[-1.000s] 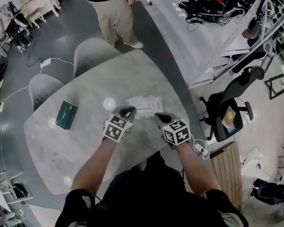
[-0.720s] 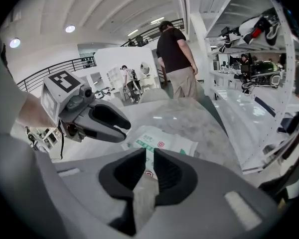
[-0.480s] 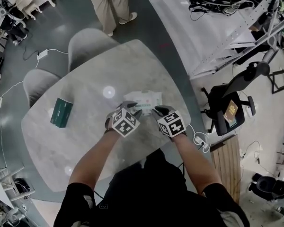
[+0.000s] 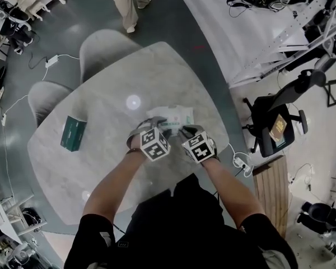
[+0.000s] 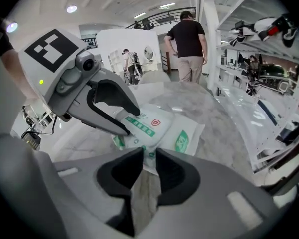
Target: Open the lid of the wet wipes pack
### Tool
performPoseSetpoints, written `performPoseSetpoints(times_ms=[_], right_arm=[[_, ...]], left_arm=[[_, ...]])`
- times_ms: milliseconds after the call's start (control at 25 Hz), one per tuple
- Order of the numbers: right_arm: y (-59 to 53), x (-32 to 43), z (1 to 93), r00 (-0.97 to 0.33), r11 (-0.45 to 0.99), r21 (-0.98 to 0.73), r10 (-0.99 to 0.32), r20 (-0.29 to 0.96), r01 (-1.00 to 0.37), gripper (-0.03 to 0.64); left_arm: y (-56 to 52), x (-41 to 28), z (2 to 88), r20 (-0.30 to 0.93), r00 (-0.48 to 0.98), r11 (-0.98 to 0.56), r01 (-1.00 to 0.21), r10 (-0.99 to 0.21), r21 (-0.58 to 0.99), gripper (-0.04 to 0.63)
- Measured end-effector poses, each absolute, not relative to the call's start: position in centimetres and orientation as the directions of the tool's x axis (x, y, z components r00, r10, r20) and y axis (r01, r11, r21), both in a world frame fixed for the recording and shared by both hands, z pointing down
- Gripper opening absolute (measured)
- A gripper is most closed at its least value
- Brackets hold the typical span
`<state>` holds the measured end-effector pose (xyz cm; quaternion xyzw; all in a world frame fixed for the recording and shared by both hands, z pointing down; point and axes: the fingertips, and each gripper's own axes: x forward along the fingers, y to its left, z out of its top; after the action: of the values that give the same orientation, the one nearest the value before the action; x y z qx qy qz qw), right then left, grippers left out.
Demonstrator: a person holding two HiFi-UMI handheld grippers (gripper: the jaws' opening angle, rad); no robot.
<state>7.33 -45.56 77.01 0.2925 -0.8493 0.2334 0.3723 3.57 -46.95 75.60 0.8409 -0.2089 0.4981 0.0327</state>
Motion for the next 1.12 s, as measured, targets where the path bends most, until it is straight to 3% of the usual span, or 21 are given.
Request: performPoseSetpoints(times_ms=[520,1120], right_arm=[[-45.6,7.4,77.3,-0.522,0.766,-0.132,-0.291,0.802,-0.63,0.075],[-45.3,7.7,77.3,-0.52,0.752,-0.123,-0.318,0.793,-0.647,0.072]], left_arm=[[-46.9,4.5,76.3,0.901,0.303,-0.943,-0.218,-0.31,-0.251,0.16],[-46.5,4.9,73.7,0.884,0.341,-0.938,-0.242,-0.32,-0.247,0.112]])
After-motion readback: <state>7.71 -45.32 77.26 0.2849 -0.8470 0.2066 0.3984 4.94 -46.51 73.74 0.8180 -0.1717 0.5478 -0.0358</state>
